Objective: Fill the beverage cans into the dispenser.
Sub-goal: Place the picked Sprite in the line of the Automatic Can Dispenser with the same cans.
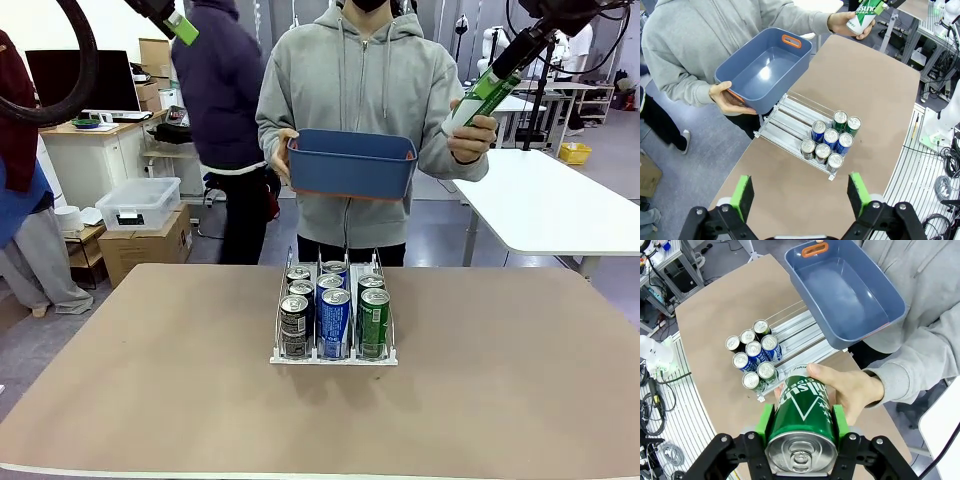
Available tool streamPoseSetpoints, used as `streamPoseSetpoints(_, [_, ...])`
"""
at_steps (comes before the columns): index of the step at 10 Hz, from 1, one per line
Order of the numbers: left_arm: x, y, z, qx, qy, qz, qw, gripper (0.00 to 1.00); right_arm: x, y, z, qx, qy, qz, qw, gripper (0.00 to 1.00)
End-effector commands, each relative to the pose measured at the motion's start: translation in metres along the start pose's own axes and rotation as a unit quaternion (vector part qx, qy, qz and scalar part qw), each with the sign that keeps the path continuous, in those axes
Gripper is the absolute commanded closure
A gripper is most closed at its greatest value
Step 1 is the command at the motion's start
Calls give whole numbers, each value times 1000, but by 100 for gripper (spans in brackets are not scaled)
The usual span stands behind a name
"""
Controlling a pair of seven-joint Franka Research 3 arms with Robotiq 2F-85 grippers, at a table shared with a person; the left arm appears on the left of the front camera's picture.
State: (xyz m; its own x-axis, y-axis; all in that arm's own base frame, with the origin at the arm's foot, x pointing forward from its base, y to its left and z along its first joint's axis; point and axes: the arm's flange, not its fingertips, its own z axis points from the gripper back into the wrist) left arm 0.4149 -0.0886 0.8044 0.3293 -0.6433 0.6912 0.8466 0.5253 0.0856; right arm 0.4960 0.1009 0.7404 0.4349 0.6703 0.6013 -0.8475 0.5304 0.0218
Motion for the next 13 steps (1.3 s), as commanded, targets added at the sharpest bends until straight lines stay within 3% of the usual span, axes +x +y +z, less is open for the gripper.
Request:
streamPoseSetpoints(1, [-4,0,1,-7,-2,-3,1000,0,1,1,0,1,0,3,1000,100])
streamPoseSetpoints(13, [-4,0,1,-7,-2,-3,1000,0,1,1,0,1,0,3,1000,100])
